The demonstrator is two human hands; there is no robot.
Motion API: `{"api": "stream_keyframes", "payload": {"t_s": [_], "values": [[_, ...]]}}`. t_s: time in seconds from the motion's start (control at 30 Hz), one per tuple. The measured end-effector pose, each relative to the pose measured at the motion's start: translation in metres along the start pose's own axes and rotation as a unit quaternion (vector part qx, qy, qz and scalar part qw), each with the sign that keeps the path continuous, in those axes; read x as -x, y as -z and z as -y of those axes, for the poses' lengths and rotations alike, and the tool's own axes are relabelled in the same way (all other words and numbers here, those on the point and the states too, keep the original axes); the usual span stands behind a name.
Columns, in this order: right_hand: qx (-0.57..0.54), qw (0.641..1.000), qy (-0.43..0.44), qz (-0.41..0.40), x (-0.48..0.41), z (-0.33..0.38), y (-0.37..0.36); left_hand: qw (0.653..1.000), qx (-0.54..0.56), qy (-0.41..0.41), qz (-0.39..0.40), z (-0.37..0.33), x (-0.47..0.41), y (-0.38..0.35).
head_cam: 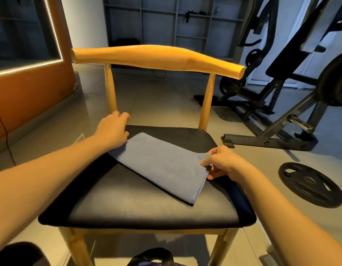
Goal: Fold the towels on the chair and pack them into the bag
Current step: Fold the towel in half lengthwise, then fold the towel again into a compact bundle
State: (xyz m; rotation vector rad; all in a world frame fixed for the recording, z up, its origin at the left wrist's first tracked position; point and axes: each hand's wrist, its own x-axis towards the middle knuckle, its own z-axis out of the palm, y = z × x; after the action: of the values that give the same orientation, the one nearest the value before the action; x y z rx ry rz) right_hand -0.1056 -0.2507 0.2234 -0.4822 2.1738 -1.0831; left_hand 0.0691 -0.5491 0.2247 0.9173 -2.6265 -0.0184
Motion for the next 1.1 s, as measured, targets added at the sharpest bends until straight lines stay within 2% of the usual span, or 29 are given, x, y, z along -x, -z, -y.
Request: {"api": "stream_keyframes", "payload": {"t_s": [0.03, 0.1, 0.2, 0.23, 0.3, 0.37, 0.5, 0.57, 0.63, 0.7, 0.8, 0.9, 1.0, 1.1], "values": [[0.002, 1.0, 0.005, -0.009, 0.001, 0.0, -0.001, 1.0, 0.005, -0.024, -0.015, -0.017, 0.009, 0.0], [-0.005, 1.0, 0.011, -0.02, 0.004, 0.0, -0.002, 0.991, 0.112, -0.073, 0.004, -0.059, 0.037, 0.006], [-0.018, 0.999, 0.003, -0.029, 0.008, 0.001, -0.001, 0.957, 0.228, -0.136, 0.114, -0.117, 0.086, 0.012], [-0.023, 0.999, 0.003, -0.029, 0.009, 0.0, -0.001, 0.952, 0.222, -0.157, 0.141, -0.132, 0.102, 0.013], [-0.03, 0.999, 0.008, -0.028, 0.011, -0.002, 0.0, 0.958, 0.149, -0.198, 0.148, -0.152, 0.123, 0.007], [-0.033, 0.999, 0.015, -0.03, 0.014, -0.005, 0.0, 0.964, 0.081, -0.217, 0.126, -0.161, 0.136, 0.002], [-0.039, 0.998, 0.033, -0.039, 0.023, -0.008, -0.001, 0.966, 0.041, -0.245, 0.077, -0.161, 0.154, -0.001], [-0.048, 0.997, 0.041, -0.049, 0.028, -0.008, -0.003, 0.955, 0.007, -0.29, 0.057, -0.158, 0.162, 0.002], [-0.048, 0.996, 0.045, -0.059, 0.033, -0.01, -0.006, 0.934, -0.075, -0.345, 0.047, -0.155, 0.173, 0.008], [-0.046, 0.996, 0.047, -0.063, 0.037, -0.011, -0.006, 0.923, -0.128, -0.362, -0.002, -0.15, 0.182, 0.006], [-0.023, 0.998, 0.044, -0.045, 0.048, -0.012, -0.002, 0.922, -0.12, -0.365, -0.049, -0.133, 0.185, 0.011], [0.012, 0.998, 0.047, 0.033, 0.063, -0.013, 0.002, 0.928, -0.084, -0.356, -0.074, -0.102, 0.187, 0.018], [0.066, 0.992, 0.044, 0.096, 0.078, -0.014, -0.004, 0.922, -0.097, -0.373, -0.044, -0.074, 0.187, 0.034], [0.158, 0.979, 0.075, 0.107, 0.088, -0.015, -0.021, 0.912, -0.136, -0.388, -0.014, -0.05, 0.189, 0.041]]}}
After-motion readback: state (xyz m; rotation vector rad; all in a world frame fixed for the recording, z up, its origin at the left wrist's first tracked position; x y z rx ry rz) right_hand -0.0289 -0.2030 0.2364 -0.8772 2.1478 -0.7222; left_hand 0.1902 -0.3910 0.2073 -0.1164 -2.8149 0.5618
